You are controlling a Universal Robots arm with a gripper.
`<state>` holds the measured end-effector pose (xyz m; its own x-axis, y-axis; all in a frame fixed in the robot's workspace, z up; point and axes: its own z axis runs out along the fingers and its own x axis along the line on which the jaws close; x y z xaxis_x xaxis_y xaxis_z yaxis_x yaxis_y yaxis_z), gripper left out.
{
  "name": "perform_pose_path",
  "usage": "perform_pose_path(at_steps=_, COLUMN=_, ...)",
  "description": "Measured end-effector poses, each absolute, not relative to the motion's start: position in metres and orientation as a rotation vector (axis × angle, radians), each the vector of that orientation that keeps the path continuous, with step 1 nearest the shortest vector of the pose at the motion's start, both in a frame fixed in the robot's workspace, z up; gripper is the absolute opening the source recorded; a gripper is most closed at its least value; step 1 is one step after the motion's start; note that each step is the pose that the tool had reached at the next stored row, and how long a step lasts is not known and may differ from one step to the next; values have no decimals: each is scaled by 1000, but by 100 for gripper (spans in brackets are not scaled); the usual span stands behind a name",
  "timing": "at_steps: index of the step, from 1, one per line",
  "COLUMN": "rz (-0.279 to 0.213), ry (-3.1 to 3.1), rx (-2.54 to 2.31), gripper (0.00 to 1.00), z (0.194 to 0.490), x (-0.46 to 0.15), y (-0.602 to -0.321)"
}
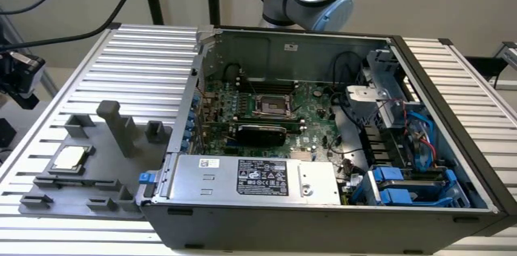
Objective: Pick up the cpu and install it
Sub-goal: 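Pick up the cpu and move it towards the insertion slot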
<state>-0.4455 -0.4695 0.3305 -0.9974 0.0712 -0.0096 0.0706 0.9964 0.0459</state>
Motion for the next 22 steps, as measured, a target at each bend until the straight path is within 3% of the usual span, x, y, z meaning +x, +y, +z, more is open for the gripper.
perform_pose_path(at_steps=5, rz=71, ry=3128, rx=111, gripper=12, z=331, x=-445, y=-469)
perform_pose_path(at_steps=7, rz=71, ry=3128, rx=111, gripper=24, z=331, x=-445, y=-469)
perform_pose_path(at_steps=8, rz=71, ry=3128, rx=111, gripper=24, z=331, x=-445, y=-469)
perform_pose_path(at_steps=12, rz=71, ry=3128, rx=111, gripper=48, z=331, x=-445, y=-469)
perform_pose_path(at_steps=15, rz=71, ry=3128, rx=111, gripper=53, z=331, x=-445, y=-469)
perform_pose_path(at_steps=18, rz=71, ry=3128, rx=111, gripper=71, z=331, x=-445, y=-469)
perform_pose_path(at_steps=19, rz=71, ry=3128, rx=111, gripper=71, z=331, x=-445, y=-469)
perform_pose_path(at_steps=20, rz=71, ry=3128, rx=111, gripper=77, z=331, x=-445, y=-469)
perform_pose_path(at_steps=22, rz=71, ry=3128, rx=111, gripper=77, z=331, x=-445, y=-469)
